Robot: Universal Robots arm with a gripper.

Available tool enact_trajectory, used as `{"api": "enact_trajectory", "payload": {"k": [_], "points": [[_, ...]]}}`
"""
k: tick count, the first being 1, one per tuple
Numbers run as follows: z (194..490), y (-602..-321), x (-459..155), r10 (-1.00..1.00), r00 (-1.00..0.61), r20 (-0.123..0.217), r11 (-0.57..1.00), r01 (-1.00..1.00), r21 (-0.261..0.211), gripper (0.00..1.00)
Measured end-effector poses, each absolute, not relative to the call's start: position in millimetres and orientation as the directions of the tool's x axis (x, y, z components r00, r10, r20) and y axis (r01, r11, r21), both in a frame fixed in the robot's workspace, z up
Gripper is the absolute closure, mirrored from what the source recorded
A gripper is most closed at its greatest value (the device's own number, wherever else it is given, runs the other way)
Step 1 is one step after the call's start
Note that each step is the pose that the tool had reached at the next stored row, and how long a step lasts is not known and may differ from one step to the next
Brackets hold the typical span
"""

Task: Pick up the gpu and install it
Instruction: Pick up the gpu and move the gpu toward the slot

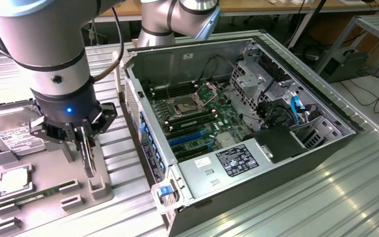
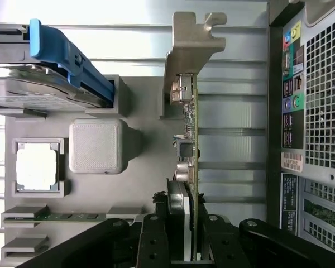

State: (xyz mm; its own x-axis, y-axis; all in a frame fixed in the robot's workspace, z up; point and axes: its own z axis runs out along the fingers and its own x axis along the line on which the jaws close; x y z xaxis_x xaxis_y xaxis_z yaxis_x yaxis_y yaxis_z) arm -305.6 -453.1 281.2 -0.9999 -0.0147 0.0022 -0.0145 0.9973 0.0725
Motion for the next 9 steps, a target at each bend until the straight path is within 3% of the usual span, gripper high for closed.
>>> {"api": "enact_trajectory", "payload": {"k": [9], "points": [[304, -453, -306, -0.015, -1.000, 0.009, 0.997, -0.014, 0.073, 0.72]]}}
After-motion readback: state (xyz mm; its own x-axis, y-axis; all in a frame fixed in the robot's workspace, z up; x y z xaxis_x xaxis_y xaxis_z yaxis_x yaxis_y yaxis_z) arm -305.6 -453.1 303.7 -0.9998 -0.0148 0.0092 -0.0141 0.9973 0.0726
